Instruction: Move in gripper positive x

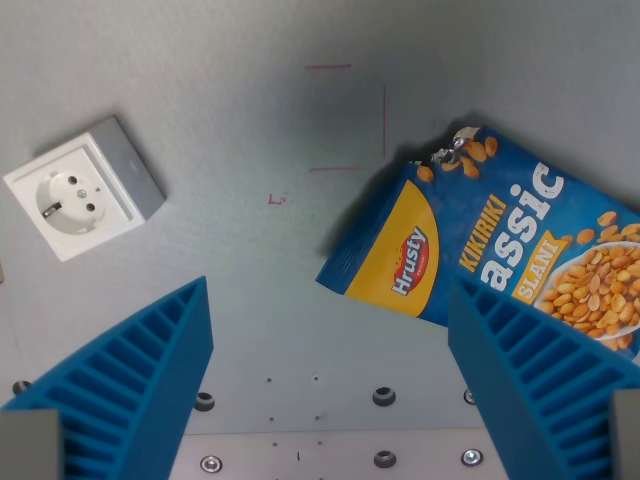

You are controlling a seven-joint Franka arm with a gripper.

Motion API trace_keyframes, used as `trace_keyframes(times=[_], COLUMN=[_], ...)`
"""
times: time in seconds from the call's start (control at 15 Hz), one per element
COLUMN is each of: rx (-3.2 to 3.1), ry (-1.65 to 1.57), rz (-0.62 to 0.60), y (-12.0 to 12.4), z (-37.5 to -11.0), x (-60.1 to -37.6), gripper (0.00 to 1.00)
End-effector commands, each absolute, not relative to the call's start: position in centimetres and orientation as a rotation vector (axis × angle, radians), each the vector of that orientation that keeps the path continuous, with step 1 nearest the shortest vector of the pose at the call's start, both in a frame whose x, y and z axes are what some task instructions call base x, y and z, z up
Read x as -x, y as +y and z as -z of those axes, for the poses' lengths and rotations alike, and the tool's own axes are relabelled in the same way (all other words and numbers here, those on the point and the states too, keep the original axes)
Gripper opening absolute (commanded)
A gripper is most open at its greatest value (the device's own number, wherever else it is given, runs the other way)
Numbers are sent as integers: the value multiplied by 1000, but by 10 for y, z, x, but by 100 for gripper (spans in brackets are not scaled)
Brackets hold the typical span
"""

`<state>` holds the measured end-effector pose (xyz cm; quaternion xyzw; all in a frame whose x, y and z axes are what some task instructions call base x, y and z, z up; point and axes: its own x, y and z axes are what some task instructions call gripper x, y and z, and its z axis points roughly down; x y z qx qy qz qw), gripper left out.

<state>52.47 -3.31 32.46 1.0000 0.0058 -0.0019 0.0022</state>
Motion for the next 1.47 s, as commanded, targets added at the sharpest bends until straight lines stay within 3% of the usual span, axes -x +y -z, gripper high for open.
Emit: trace_keyframes(times=[0.07, 1.47], rx=[-3137, -3137], ry=[18, 18], rz=[0, 0], y=[-33, -32], z=[-326, -326], x=[-530, -635], gripper=[100, 100])
